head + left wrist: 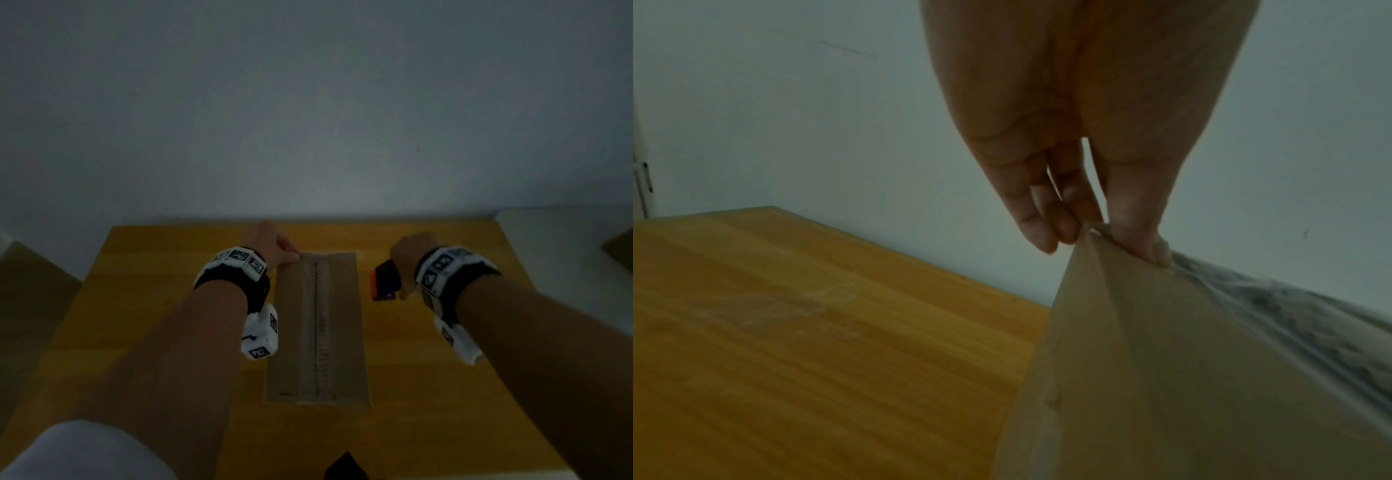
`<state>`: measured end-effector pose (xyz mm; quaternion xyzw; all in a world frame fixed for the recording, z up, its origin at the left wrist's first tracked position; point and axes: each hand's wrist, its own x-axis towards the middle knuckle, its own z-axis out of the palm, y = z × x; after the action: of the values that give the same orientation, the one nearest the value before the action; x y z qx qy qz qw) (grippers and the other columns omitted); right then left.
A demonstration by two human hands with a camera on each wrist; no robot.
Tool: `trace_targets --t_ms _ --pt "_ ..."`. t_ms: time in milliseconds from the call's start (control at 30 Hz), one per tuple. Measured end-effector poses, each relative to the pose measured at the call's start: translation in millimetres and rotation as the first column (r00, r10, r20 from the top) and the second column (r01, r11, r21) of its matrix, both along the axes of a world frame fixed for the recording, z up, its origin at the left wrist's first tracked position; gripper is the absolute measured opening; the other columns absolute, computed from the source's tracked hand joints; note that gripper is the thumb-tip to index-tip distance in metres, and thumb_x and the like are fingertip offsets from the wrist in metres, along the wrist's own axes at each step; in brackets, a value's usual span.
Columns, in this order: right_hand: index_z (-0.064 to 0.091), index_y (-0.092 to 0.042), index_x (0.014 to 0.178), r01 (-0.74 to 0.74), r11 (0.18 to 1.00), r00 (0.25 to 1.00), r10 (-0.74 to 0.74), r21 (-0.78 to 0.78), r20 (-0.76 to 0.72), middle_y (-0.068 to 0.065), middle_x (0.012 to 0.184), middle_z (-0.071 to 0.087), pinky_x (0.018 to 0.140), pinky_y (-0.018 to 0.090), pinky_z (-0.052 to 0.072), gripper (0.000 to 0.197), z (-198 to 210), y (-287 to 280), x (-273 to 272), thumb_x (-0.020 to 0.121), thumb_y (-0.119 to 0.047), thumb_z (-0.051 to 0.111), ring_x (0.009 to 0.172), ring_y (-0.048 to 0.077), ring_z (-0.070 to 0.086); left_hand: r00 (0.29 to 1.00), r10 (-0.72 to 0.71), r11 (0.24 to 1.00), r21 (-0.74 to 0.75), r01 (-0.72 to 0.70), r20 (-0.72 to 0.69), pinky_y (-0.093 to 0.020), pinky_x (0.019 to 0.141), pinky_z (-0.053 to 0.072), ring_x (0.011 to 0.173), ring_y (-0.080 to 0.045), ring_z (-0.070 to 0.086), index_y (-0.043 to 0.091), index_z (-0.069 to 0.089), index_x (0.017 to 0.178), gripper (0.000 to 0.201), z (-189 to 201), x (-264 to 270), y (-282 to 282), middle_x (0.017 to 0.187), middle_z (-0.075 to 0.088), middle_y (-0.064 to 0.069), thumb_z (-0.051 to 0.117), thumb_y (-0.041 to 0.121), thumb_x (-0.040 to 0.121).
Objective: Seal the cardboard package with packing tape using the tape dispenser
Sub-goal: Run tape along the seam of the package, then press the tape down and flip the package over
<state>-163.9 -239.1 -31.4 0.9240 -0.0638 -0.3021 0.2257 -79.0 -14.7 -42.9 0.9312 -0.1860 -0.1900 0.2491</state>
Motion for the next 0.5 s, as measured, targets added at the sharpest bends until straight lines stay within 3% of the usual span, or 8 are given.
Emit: trace_targets --t_ms 67,167,267,333,433,500 --pt "0.062 -0.016 0.073 0.092 0.995 0.996 -0.093 0.036 0.019 -0.001 0.056 0.055 0.054 0.027 0.048 0.037 -18.5 -11.5 -7.8 0.078 -0.053 0.068 0.048 0.014 0.051 1.000 -0.010 1.000 0.022 0.011 -0.021 -0.028 0.081 0.048 0.101 -0.025 0.064 0.012 0.076 0.100 0.019 1.2 2.0 -0.7 0.108 0.072 -0.009 0.070 0.021 0.085" --pt "0.056 -0.015 0.091 0.214 0.971 0.954 -0.231 0.108 0.189 -0.001 0.073 0.058 0.059 0.030 0.046 0.056 -21.9 -23.6 -16.0 0.071 -0.068 0.063 0.067 0.019 0.058 0.997 0.006 1.000 0.025 -0.004 -0.079 -0.032 0.087 0.051 0.106 -0.026 0.064 0.014 0.076 0.099 0.018 4.6 7.4 -1.5 0.110 0.071 -0.008 0.073 0.020 0.083" --pt "0.049 -0.011 0.112 0.260 0.948 0.907 -0.305 0.183 0.292 0.004 0.092 0.059 0.070 0.035 0.049 0.065 -32.6 -30.5 -15.9 0.074 -0.061 0.067 0.082 0.025 0.061 0.995 0.006 1.000 0.007 -0.005 -0.104 -0.036 0.091 0.051 0.105 -0.026 0.064 0.013 0.076 0.098 0.018 3.0 9.6 -1.3 0.111 0.071 -0.010 0.073 0.018 0.082" --pt "0.050 -0.009 0.116 0.318 0.916 0.888 -0.378 0.244 0.261 0.007 0.100 0.062 0.075 0.037 0.049 0.062 -46.9 -29.3 -13.4 0.076 -0.053 0.070 0.092 0.027 0.062 0.995 0.004 1.000 0.004 -0.004 -0.097 -0.034 0.090 0.051 0.104 -0.025 0.064 0.013 0.077 0.098 0.018 1.5 9.8 0.2 0.109 0.072 -0.009 0.074 0.019 0.082" --pt "0.059 -0.011 0.113 0.353 0.886 0.891 -0.417 0.300 0.182 0.005 0.086 0.058 0.069 0.033 0.048 0.047 -67.6 -21.3 -12.3 0.083 -0.045 0.067 0.080 0.025 0.059 0.994 0.016 1.000 -0.013 -0.017 -0.107 -0.033 0.088 0.051 0.101 -0.022 0.065 0.014 0.078 0.095 0.017 -1.1 12.0 2.3 0.105 0.073 -0.006 0.076 0.021 0.079" --pt "0.056 -0.014 0.123 0.380 0.865 0.891 -0.437 0.326 0.122 0.008 0.096 0.062 0.074 0.035 0.050 0.046 -76.2 -16.6 -11.9 0.086 -0.040 0.065 0.090 0.027 0.062 0.993 0.018 0.999 -0.026 -0.021 -0.114 -0.030 0.084 0.050 0.096 -0.019 0.064 0.014 0.078 0.094 0.017 -1.3 13.5 3.0 0.102 0.073 -0.005 0.077 0.020 0.078"
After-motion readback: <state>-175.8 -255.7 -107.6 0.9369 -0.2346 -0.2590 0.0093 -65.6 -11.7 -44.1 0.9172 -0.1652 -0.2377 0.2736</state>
